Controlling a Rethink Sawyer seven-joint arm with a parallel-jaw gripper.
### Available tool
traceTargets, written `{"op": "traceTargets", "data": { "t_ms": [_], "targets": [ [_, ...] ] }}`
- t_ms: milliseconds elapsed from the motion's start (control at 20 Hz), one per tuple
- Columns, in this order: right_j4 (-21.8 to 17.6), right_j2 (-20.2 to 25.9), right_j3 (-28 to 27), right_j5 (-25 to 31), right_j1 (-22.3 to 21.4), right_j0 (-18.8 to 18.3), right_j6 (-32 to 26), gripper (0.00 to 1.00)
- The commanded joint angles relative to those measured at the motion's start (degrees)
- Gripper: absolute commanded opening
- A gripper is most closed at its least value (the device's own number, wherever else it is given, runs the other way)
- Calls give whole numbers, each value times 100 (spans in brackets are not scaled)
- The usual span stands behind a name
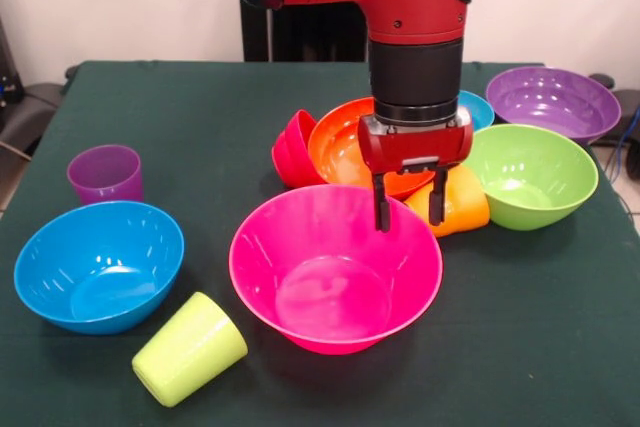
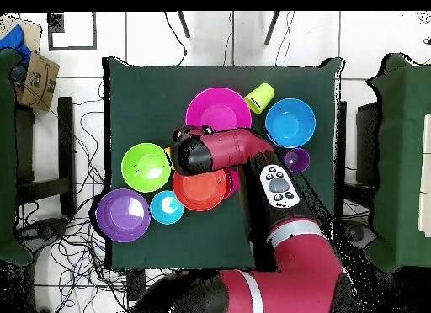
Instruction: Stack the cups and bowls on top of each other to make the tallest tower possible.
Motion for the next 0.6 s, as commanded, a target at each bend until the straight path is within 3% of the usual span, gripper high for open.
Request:
{"op": "traceTargets", "data": {
  "t_ms": [50,600],
  "targets": [
    [154,-84,430,-104,53,182,866,100],
    [310,-23,543,-89,118,138,775,100]
  ]
}}
